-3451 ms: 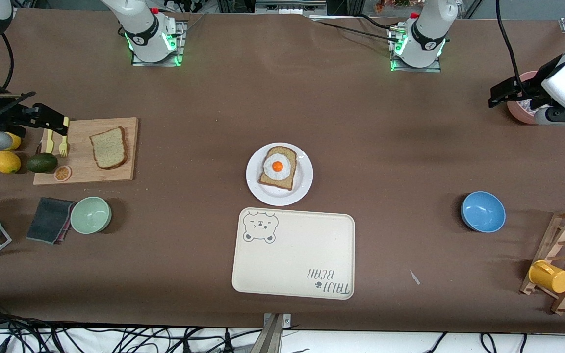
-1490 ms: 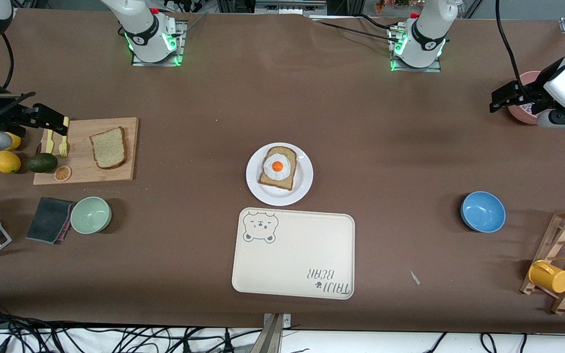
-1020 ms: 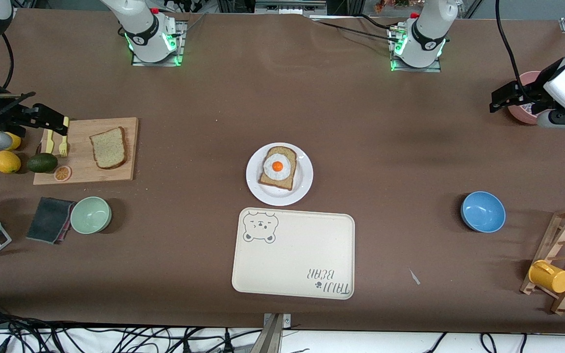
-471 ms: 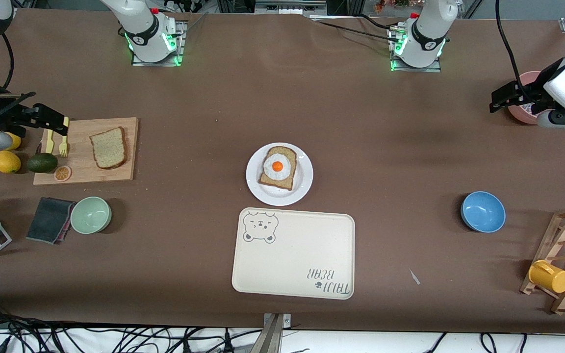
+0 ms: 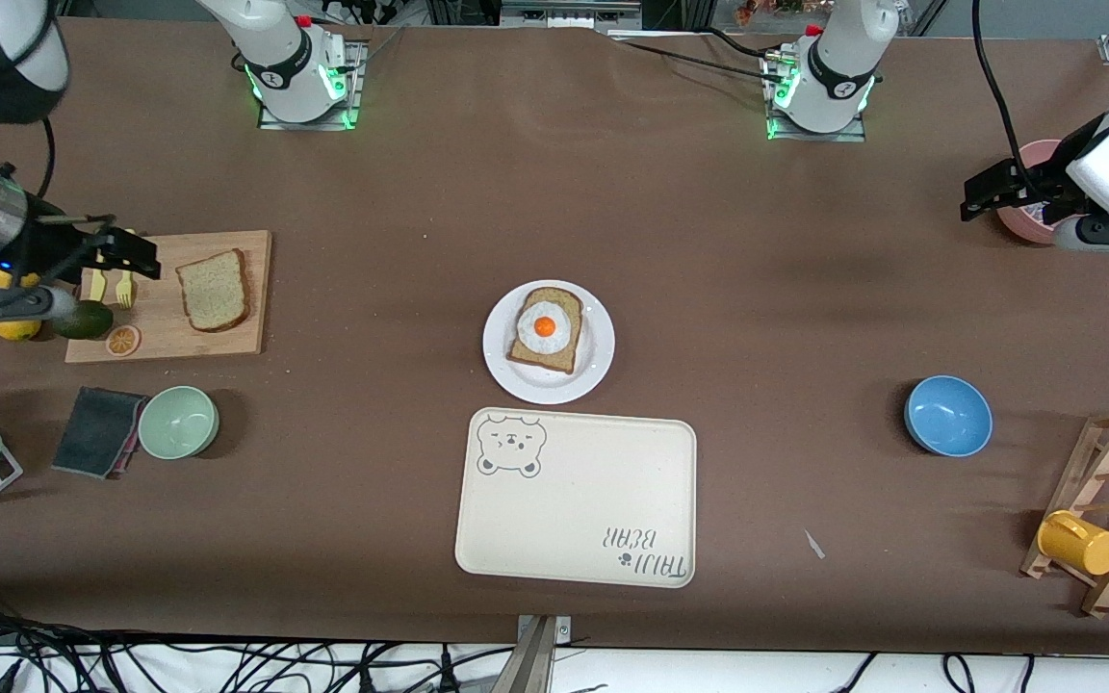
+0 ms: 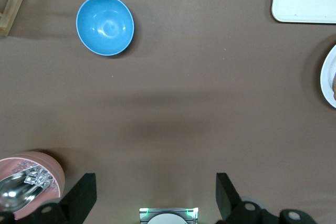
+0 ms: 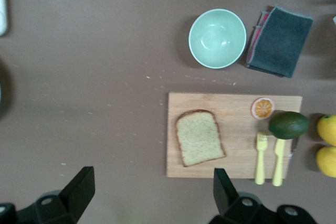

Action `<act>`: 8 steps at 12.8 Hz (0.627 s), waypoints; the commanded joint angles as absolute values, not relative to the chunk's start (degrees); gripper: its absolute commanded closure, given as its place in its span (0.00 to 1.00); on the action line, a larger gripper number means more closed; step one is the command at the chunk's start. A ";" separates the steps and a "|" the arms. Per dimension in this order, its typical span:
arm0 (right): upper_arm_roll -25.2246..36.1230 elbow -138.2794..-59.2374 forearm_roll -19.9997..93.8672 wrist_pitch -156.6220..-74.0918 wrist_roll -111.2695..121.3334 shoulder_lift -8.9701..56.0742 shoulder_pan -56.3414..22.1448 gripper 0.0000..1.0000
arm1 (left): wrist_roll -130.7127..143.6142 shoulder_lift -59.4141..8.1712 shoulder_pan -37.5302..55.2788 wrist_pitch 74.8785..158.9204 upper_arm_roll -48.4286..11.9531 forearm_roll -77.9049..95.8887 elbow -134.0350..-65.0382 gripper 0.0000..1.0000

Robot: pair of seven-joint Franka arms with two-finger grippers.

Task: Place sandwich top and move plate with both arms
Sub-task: 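Reach the right gripper to the bread slice on the cutting board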

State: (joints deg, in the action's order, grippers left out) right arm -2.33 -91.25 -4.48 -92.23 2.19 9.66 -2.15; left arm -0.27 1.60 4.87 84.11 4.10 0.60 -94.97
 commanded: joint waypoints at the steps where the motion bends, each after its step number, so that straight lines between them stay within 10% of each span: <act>1: -2.55 -93.50 -9.40 -93.59 0.53 11.07 -5.80 0.00 | -0.09 1.49 4.75 83.94 3.87 0.44 -94.57 0.00; 8: -2.46 -126.72 -21.17 -121.63 -10.97 4.48 -5.98 0.00 | 0.09 1.49 4.66 83.85 3.87 0.44 -94.66 0.00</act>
State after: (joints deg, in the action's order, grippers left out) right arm -2.22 -117.91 -17.42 -117.28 -7.47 9.34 -6.18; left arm -0.27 1.58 4.86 84.11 4.10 0.60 -94.98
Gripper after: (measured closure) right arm 0.000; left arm 0.000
